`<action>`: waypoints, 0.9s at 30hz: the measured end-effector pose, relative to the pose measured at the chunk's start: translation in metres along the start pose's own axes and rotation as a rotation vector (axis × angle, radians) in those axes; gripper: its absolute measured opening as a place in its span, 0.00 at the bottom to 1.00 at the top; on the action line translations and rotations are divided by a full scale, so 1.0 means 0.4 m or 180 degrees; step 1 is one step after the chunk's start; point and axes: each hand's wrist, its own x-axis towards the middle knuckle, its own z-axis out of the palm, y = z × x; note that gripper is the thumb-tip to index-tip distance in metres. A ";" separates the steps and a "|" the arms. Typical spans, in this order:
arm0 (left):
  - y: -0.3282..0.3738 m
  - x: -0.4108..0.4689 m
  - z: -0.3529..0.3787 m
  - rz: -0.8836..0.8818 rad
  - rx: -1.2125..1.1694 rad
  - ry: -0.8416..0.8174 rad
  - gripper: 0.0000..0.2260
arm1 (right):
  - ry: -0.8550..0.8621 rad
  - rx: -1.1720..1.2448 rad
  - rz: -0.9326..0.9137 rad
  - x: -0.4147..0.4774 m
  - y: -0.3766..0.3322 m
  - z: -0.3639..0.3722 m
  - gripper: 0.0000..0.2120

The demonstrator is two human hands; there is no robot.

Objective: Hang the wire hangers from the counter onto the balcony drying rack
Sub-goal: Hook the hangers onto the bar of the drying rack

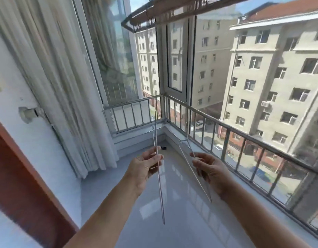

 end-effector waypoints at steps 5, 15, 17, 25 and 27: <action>0.088 0.180 -0.056 0.0213 0.0023 0.0221 0.11 | -0.0188 -0.0085 0.0005 0.258 -0.017 0.074 0.10; 0.235 0.549 -0.248 0.0253 0.0173 0.0209 0.12 | -0.0219 -0.0068 -0.0083 0.679 0.021 0.273 0.10; 0.279 0.637 -0.291 0.0261 0.0177 0.0105 0.12 | -0.0131 -0.0034 -0.0171 0.761 0.019 0.319 0.11; 0.511 0.957 -0.430 0.0276 0.0289 -0.0254 0.12 | 0.0163 0.0070 -0.0347 1.063 -0.016 0.507 0.08; 0.558 1.030 -0.448 0.0323 0.0344 -0.0363 0.11 | 0.0192 0.0157 -0.0377 1.129 -0.027 0.538 0.08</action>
